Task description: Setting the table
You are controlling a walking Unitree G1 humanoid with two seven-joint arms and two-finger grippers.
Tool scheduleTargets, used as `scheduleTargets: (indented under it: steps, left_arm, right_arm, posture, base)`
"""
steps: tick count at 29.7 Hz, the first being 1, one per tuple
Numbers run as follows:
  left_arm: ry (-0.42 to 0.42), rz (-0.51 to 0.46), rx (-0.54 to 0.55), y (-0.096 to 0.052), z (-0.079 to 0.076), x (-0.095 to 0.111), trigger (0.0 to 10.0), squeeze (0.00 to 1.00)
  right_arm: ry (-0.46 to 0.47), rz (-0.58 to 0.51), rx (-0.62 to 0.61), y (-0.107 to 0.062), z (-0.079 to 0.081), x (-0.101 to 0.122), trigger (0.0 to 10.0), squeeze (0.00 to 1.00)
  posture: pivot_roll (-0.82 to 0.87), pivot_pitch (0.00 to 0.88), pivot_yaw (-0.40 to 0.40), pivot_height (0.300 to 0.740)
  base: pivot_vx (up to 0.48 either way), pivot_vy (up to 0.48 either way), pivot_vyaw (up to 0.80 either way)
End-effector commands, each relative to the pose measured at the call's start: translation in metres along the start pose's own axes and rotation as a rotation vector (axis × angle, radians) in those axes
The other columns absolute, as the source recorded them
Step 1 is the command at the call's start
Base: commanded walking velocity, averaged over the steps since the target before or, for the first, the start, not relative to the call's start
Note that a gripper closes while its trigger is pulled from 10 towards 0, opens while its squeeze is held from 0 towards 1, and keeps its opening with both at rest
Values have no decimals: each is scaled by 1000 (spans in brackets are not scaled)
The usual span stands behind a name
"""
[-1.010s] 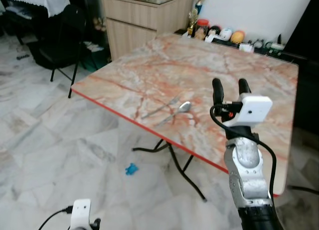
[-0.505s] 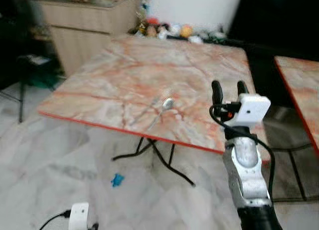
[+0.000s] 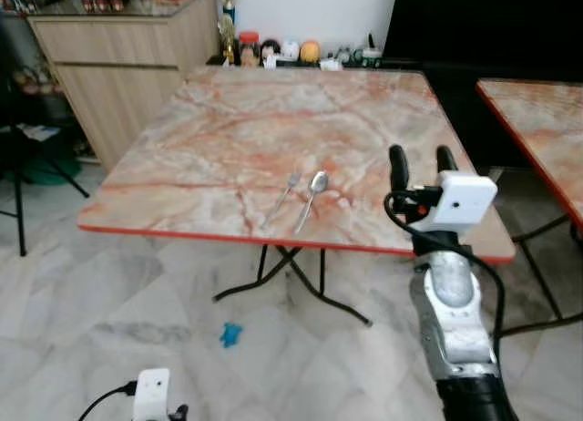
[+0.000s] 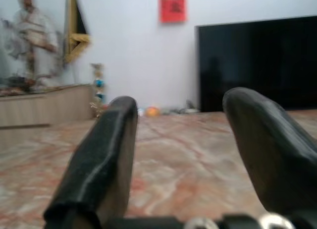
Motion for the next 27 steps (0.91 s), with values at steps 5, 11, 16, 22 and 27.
scheduleTargets:
  steps: [5, 11, 16, 22, 27]
  left_arm:
    - [17, 9, 10, 0, 5, -2, 10000, 0]
    - [17, 6, 10, 0, 5, 0, 10000, 0]
    - [20, 3, 10, 0, 5, 1, 10000, 0]
    - [22, -3, 11, 0, 5, 3, 10000, 0]
    - [29, -8, 12, 1, 5, 5, 10000, 0]
  right_arm:
    - [5, -22, 3, 1, 5, 5, 10000, 0]
    - [-6, 61, -97, -12, -19, -16, 10000, 0]
    - [15, 203, -190, -32, -46, -54, 10000, 0]
    - [-8, 352, -241, -56, -64, -92, 10000, 0]
    - [-21, 661, -316, -116, -83, -165, 10000, 0]
  posture:
    - [-13, 0, 5, 740]
    - [-15, 0, 4, 740]
    - [-14, 0, 3, 740]
    - [-16, 0, 3, 740]
    - [-10, 0, 3, 740]
  base:
    - [0, 335, 0]
    - [0, 209, 0]
    - [0, 0, 0]
    - [0, 0, 0]
    - [0, 0, 0]
Point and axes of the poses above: a point about 5 cm out from each wrist's last joint towards the gripper, its own y axis pointing out of the wrist towards the gripper, its own x axis along the axis of the wrist's last joint, z = x × y, the point moved 6 cm from there along y, pointing out of the wrist towards the gripper, and after that the axes turned 10 degrees about y, right-handed, at the moved point
